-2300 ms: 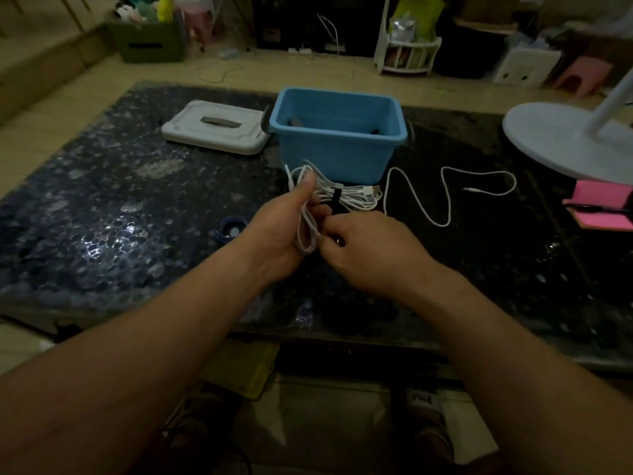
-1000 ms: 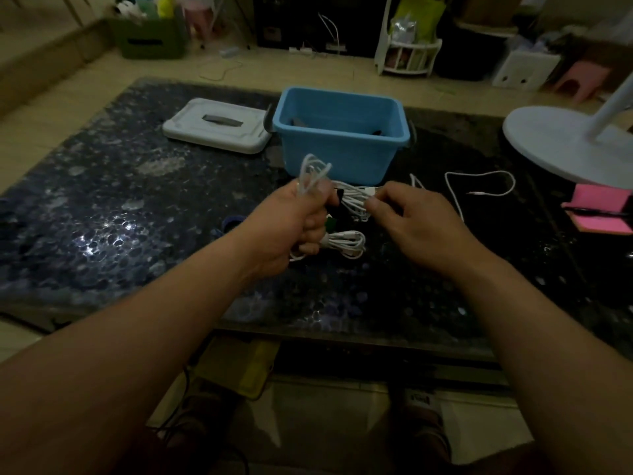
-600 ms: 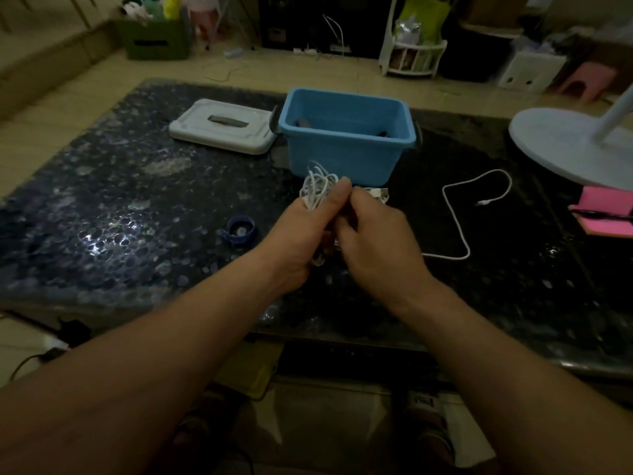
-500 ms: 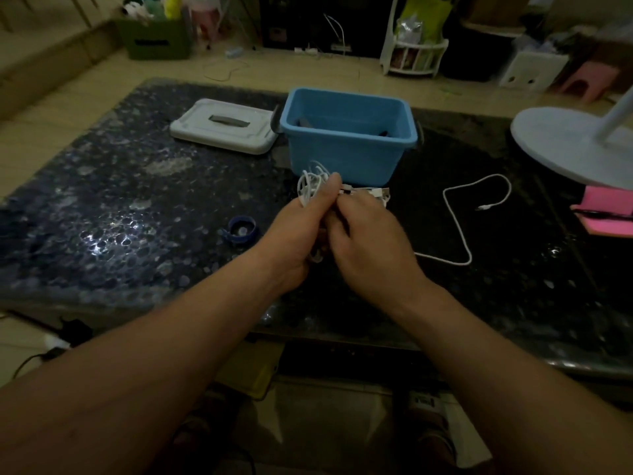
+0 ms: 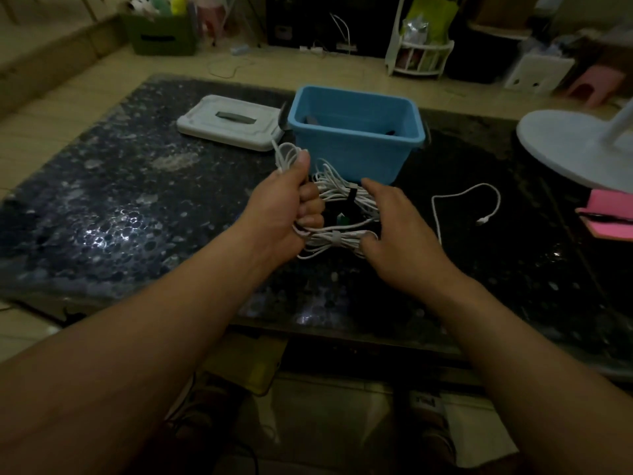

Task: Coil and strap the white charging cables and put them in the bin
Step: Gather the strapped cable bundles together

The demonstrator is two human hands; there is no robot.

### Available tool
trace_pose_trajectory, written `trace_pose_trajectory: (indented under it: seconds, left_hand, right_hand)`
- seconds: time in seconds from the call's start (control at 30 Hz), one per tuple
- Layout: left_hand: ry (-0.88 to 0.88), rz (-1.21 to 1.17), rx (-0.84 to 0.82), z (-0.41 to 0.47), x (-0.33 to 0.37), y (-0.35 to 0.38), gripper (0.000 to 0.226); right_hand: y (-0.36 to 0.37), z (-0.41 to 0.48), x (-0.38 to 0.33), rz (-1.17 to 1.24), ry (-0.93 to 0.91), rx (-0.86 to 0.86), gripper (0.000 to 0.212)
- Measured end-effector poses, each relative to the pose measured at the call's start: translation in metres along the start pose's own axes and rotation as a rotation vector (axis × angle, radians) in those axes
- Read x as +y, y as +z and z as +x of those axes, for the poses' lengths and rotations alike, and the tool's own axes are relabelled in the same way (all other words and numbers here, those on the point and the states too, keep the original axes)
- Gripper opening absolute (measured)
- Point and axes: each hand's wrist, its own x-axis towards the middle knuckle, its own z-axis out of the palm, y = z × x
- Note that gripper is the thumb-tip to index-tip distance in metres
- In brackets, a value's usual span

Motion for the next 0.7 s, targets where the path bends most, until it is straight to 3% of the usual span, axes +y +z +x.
trace_pose_trajectory:
  seconds: [0.03,0.1,0.17,0.27,0.37,0.43,0.53,0.6,0.7]
  left_hand:
    - [-0.006,0.017,-0.034,-0.001,0.001,-0.001,0.037]
    - [-0.026,0.036,-0.092,-0.003,0.004,-0.001,0.039]
    - [-0.037,0.062,-0.125,-0.004,0.009,-0.003,0.035]
    - [-0.011,0.138,-0.103,-0.002,0.014,-0.012,0.027]
    - [0.025,0.213,-0.083,0.000,0.012,-0.015,0.018]
    - [0.039,0.266,-0.083,0.001,0.008,-0.015,0.022]
    - [0.063,0.359,-0.081,0.002,0.003,-0.013,0.029]
    - [0.063,0.416,-0.096,-0.001,-0.001,-0.008,0.028]
    - [0.045,0.503,-0.171,-0.007,-0.013,0.000,0.036]
  right_hand:
    - [0.001,0.003,0.006,-0.059,-0.031,-0.032,0.069]
    - [0.003,0.009,0.017,-0.154,-0.069,-0.089,0.040]
    - [-0.001,0.011,0.026,-0.133,-0.006,-0.158,0.019]
    - [-0.016,0.013,0.035,0.020,0.094,-0.168,0.040]
    - [-0.039,0.013,0.034,0.191,0.119,-0.169,0.046]
    - [-0.051,0.013,0.034,0.368,0.138,-0.355,0.046]
    - [-0.058,0.012,0.036,0.778,0.210,-0.570,0.026]
    - [-0.057,0.016,0.035,1.009,0.260,-0.545,0.017]
    - [-0.048,0.023,0.027,1.003,0.275,-0.377,0.019]
